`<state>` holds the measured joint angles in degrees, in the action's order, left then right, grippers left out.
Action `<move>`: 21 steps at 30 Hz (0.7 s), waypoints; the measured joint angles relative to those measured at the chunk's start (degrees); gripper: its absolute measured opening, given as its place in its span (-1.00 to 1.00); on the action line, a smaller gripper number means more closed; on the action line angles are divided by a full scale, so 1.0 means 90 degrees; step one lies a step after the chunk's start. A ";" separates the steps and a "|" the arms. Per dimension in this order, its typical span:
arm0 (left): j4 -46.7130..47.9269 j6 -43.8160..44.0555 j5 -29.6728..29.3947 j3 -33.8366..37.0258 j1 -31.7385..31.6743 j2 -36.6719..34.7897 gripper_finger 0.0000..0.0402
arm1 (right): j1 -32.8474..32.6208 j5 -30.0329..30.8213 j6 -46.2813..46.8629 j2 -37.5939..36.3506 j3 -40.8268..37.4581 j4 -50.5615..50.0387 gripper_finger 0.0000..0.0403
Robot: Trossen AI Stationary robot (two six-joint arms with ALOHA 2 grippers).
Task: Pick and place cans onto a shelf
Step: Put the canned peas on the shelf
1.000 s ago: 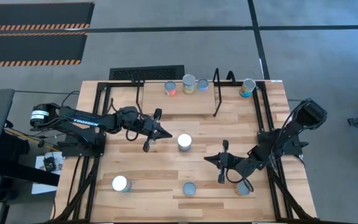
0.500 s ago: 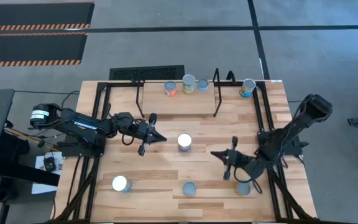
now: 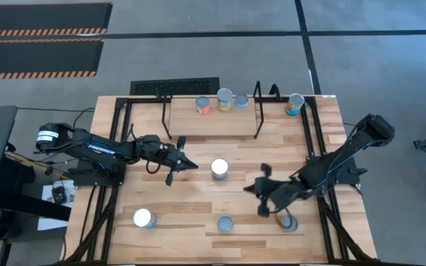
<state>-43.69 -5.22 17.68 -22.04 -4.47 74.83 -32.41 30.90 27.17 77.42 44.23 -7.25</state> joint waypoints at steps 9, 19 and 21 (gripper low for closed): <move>0.0152 -0.0177 -0.0052 -0.0002 0.0060 0.0000 -1.00 | 0.0062 -0.1091 0.0224 0.1797 0.1154 -0.0014 -0.71; 0.0240 -0.0417 -0.0379 -0.0002 0.0256 0.0007 -1.00 | 0.0107 -0.0952 0.0205 0.2444 0.2056 -0.0786 -0.38; 0.0414 -0.0579 -0.0392 -0.0048 0.0301 0.0045 -1.00 | 0.0103 -0.0950 0.0218 0.2354 0.2161 -0.1283 -0.39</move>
<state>-39.96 -10.43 14.15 -22.47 -1.76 75.24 -31.48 22.35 29.12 98.61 63.68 -18.79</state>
